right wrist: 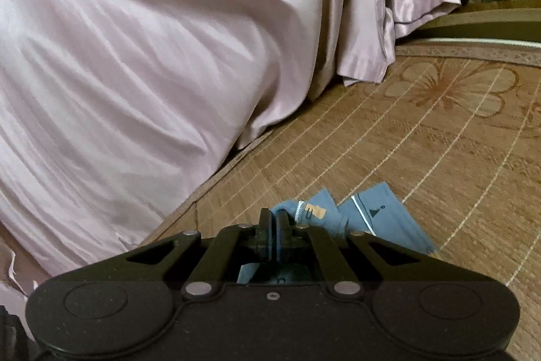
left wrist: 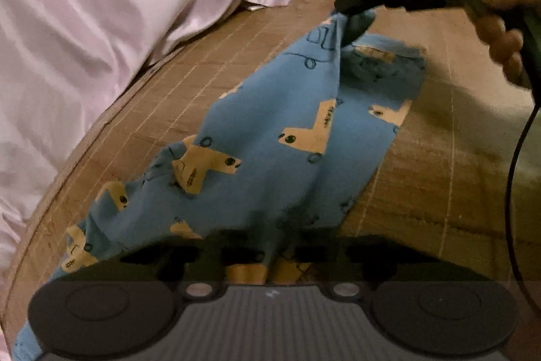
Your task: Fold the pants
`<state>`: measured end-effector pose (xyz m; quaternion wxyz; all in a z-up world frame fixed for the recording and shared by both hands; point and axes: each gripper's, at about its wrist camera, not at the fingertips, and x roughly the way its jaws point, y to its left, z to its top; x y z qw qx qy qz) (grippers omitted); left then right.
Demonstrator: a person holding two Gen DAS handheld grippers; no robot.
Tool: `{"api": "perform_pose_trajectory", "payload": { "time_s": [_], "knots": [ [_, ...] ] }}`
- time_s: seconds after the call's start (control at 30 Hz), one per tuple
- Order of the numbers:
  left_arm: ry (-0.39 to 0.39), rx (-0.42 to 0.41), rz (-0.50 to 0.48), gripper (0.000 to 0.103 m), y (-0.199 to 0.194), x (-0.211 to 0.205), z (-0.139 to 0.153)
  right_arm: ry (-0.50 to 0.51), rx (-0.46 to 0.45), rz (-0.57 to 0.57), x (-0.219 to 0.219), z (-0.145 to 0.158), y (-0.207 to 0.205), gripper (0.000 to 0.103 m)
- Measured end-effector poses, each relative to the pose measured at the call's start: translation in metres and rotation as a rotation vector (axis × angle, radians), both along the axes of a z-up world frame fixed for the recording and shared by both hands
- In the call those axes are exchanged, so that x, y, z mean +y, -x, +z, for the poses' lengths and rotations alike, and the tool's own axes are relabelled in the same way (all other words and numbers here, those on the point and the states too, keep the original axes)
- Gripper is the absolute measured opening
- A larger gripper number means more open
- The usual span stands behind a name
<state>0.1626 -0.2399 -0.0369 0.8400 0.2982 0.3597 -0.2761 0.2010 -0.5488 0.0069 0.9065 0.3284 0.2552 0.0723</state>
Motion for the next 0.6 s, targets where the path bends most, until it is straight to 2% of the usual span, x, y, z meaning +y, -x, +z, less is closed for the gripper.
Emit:
{"api": "perform_pose_trajectory", "payload": {
  "time_s": [0.07,0.1,0.17,0.23,0.27,0.3,0.43,0.57,0.6],
  "knots": [
    [0.029,0.009,0.012,0.001,0.000,0.002,0.000,0.001,0.028,0.008,-0.001,-0.003,0.001,0.004],
    [0.044,0.018,0.022,0.001,-0.001,0.005,0.000,-0.005,0.049,0.014,-0.002,-0.005,0.000,0.011],
    [0.077,0.042,0.042,0.001,-0.005,0.009,0.004,-0.047,0.106,0.027,-0.005,-0.014,-0.002,0.017],
    [0.100,0.059,0.062,0.001,-0.009,0.014,0.007,-0.085,0.143,0.021,-0.008,-0.022,-0.003,0.020],
    [0.112,0.060,0.072,0.001,-0.010,0.015,0.010,-0.095,0.159,0.021,-0.009,-0.025,-0.003,0.024],
    [0.124,0.063,0.082,0.001,-0.011,0.017,0.012,-0.105,0.165,0.026,-0.009,-0.027,-0.004,0.032],
    [0.160,0.090,0.118,0.001,-0.018,0.025,0.018,-0.137,0.157,0.039,-0.006,-0.028,-0.004,0.049],
    [0.161,0.080,0.116,0.001,-0.017,0.027,0.021,-0.127,0.146,0.007,-0.007,-0.028,-0.007,0.050],
    [0.162,0.079,0.110,0.001,-0.015,0.027,0.021,-0.123,0.147,-0.004,-0.007,-0.028,-0.008,0.045]
  ]
}}
